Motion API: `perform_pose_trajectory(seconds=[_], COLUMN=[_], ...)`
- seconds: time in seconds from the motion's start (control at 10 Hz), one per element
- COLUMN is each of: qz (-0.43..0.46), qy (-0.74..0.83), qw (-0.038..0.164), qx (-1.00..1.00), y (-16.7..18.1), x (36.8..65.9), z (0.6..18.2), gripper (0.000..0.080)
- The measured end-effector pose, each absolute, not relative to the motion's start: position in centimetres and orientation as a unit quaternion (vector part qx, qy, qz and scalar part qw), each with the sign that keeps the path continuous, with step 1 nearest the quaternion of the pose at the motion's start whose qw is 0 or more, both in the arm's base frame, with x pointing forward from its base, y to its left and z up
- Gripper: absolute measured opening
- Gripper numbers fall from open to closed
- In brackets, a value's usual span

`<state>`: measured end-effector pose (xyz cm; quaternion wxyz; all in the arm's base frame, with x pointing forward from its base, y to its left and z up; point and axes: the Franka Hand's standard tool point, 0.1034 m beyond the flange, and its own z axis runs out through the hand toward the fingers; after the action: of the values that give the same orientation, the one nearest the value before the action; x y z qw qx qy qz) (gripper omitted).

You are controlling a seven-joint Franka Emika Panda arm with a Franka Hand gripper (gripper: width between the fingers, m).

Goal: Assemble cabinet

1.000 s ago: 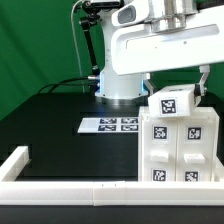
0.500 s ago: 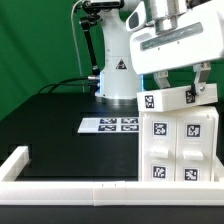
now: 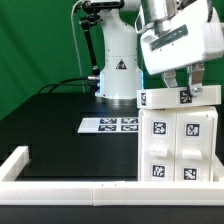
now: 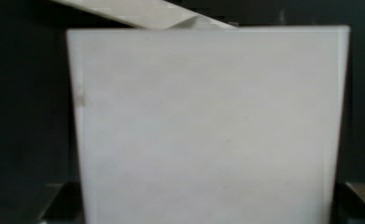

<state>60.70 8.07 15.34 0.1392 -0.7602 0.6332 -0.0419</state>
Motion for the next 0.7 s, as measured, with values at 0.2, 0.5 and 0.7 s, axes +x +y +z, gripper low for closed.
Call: perform_pose_trajectory(seconds=[0.2, 0.5, 0.7], qz=[-0.028, -0.014, -0.015], qy=[0.690, 0.733, 0.728], qw=[0.145, 0.152, 0.152], qx=[-0.708, -0.663, -0.668], y=[8.05, 7.95, 8.06], x=[60.68, 60.77, 60.78], z=[15.32, 15.23, 15.29], gripper=[0.0561, 0.0561, 0.0686])
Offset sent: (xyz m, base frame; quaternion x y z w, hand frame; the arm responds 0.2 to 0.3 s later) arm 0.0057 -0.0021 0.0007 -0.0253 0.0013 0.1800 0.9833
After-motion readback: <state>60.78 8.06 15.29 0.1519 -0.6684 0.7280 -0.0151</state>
